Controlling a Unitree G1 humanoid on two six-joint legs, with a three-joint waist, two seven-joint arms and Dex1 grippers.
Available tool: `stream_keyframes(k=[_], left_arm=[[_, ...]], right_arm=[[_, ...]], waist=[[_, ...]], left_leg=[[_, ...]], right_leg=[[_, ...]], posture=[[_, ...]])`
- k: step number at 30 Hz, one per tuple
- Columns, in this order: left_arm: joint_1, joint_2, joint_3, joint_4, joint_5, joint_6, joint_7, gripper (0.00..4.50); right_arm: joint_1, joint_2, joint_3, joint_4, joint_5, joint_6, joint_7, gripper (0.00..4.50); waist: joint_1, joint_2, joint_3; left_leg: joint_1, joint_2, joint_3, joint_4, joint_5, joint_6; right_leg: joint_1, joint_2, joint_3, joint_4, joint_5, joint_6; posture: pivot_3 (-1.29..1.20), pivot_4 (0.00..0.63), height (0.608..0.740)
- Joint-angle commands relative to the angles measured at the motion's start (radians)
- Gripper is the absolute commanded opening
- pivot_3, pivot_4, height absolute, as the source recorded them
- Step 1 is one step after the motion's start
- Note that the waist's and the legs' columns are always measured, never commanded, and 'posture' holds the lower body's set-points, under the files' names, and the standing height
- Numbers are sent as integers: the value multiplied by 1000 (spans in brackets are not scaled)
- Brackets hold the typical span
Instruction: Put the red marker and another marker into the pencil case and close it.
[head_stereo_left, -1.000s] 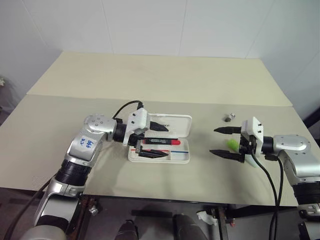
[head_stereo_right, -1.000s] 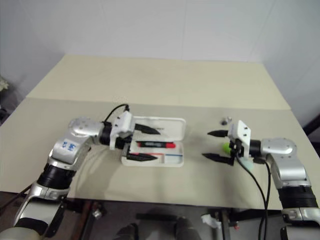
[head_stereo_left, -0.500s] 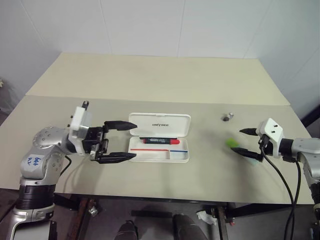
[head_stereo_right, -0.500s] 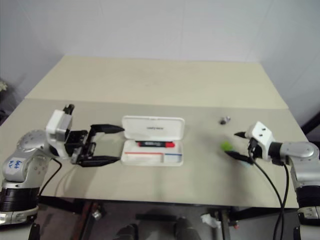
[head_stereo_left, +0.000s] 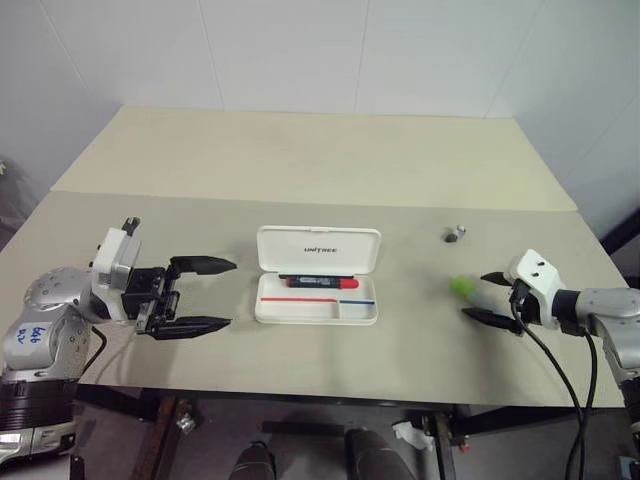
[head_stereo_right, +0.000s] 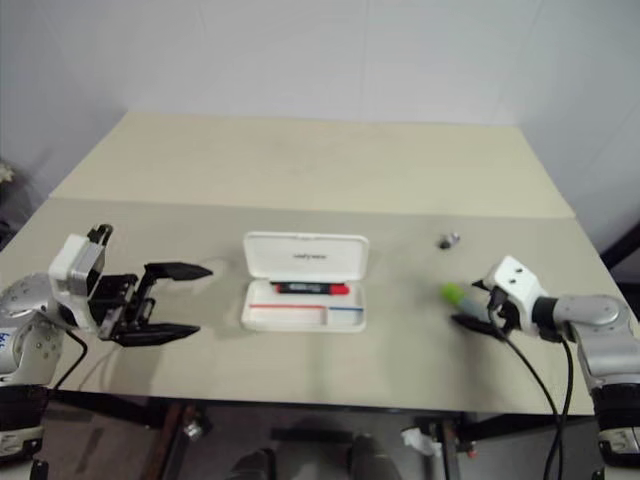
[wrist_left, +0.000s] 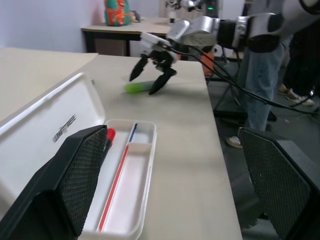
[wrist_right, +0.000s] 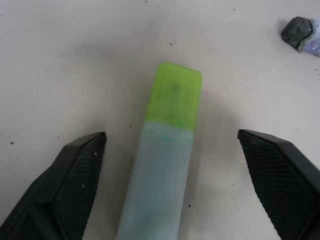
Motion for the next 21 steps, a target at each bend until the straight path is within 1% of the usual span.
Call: stream_keyframes(k=[1, 6, 8, 10, 12, 13, 17, 19, 21], left_arm=[[-24, 29, 27, 15, -23, -20, -54, 4500], [-40, 34, 24, 24, -28, -30, -52, 4500], [-46, 33, 24, 22, -30, -30, -50, 4500], [-47, 32, 24, 20, -31, -32, -49, 4500], [-47, 31, 25, 20, -34, -34, -48, 4500], [-47, 29, 25, 19, -36, -34, -48, 4500], [-44, 27, 29, 16, -47, -29, -47, 4500], [-42, 28, 31, 14, -54, -24, -48, 4500], [-35, 31, 35, 14, -63, -22, -52, 4500]], right_arm=[[24, 3, 36, 14, -40, 81, -29, 3215], [29, 11, 37, 11, -24, 115, -28, 1609], [24, 17, 36, 16, -22, 117, -32, 1100], [16, 23, 35, 23, -21, 116, -35, 1106], [0, 31, 32, 37, -21, 100, -41, 1106], [-12, 37, 32, 47, -22, 87, -43, 1106], [-65, 61, 22, 80, -20, 32, -54, 1106], [-84, 66, 19, 78, -14, 28, -49, 1106], [-98, 67, 20, 67, -14, 27, -46, 1106]], waist=[[-1, -4, -2], [-2, -8, -5], [-2, -8, -5], [-3, -9, -5], [-8, -10, -6], [-10, -12, -7], [-27, -15, -7], [-35, -15, -7], [-40, -15, -6]], left_leg=[[1, 0, 0, 0, 0, 0], [3, 0, 1, 2, 1, 1], [7, 0, 1, 2, 1, 1], [11, 1, 2, 0, 0, 1], [11, 1, 4, 0, -1, 3], [10, 1, 7, 0, -2, 5], [11, 1, 14, 0, -5, 10], [11, 1, 18, 0, -6, 11], [11, 1, 21, 0, -6, 11]], right_leg=[[1, 0, 0, 0, 0, 0], [5, 0, 1, -5, 2, -2], [11, 0, 1, -10, 4, -4], [17, -1, 1, -19, 6, -8], [18, -1, 3, -23, 8, -12], [18, -2, 4, -25, 9, -14], [17, -2, 11, -26, 10, -14], [17, -2, 14, -26, 10, -10], [15, -2, 18, -26, 12, -2]], posture=[[0, 150, 740], [0, 150, 740], [0, 150, 740], [0, 150, 740], [0, 150, 740], [0, 150, 740], [0, 150, 740], [0, 150, 740], [0, 150, 740]])
